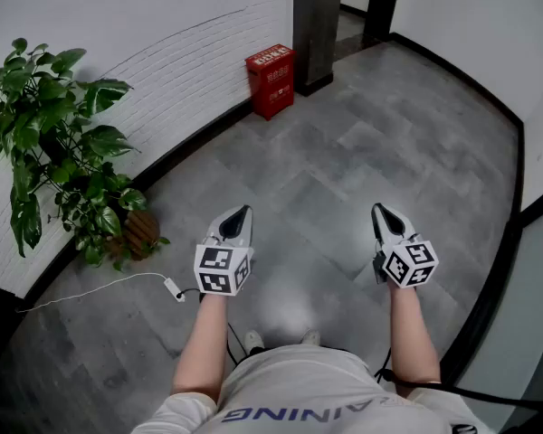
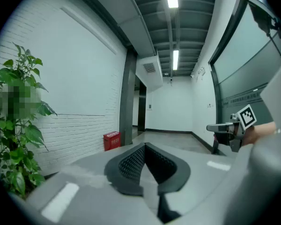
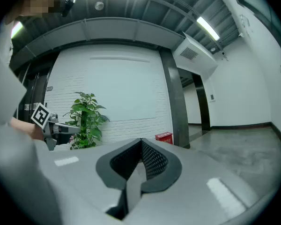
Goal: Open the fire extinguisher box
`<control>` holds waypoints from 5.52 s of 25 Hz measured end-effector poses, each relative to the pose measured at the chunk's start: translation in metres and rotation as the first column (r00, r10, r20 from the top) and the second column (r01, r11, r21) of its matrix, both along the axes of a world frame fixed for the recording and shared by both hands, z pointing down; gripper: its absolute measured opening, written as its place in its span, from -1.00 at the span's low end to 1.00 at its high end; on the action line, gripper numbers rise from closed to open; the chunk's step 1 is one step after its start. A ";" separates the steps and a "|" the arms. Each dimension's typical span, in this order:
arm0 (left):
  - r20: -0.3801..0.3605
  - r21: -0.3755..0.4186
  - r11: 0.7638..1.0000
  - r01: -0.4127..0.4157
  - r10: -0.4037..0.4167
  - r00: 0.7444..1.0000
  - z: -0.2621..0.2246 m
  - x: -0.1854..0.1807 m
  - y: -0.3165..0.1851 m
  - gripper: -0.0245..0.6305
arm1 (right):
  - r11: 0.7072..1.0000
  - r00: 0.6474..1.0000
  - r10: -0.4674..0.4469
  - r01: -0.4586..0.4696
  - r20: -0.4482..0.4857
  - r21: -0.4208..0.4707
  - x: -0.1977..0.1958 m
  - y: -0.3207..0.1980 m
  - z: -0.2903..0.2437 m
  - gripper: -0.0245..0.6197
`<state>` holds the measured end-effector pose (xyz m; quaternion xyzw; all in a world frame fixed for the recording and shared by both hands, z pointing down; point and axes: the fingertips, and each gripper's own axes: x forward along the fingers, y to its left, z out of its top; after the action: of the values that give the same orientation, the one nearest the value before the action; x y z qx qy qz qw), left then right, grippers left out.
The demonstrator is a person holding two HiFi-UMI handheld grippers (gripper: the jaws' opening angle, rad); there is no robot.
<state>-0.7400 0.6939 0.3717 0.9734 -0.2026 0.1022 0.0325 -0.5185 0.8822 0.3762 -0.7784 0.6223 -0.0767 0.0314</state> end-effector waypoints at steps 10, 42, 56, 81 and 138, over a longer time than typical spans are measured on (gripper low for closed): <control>-0.025 0.002 0.999 0.037 -0.037 0.999 -0.002 0.053 -0.005 -0.91 | 0.999 0.999 -0.042 0.043 0.019 -0.022 0.056 0.000 0.017 -0.91; -0.015 -0.028 0.999 0.035 -0.036 0.999 0.012 0.387 -0.453 -0.91 | 0.998 0.998 -0.061 0.061 0.013 -0.030 0.383 -0.453 0.015 -0.91; 0.001 -0.034 0.984 0.174 -0.174 0.985 0.008 0.589 -0.584 -0.91 | 0.975 0.976 -0.215 0.217 0.045 -0.041 0.597 -0.617 0.016 -0.91; 0.016 -0.093 0.930 0.355 -0.356 0.935 0.055 0.775 -0.999 -0.91 | 0.889 0.913 -0.407 0.401 0.020 -0.220 0.834 -1.055 0.044 -0.91; 0.099 -0.220 0.738 0.637 -0.633 0.768 0.340 0.899 -1.047 -0.91 | 0.633 0.663 -0.747 0.729 0.038 -0.262 0.949 -1.272 0.330 -0.69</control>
<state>0.1586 -0.3533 0.7120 0.8336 -0.5084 0.1171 0.1815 0.4300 -0.3897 0.7058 -0.4553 0.8713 -0.1333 -0.1257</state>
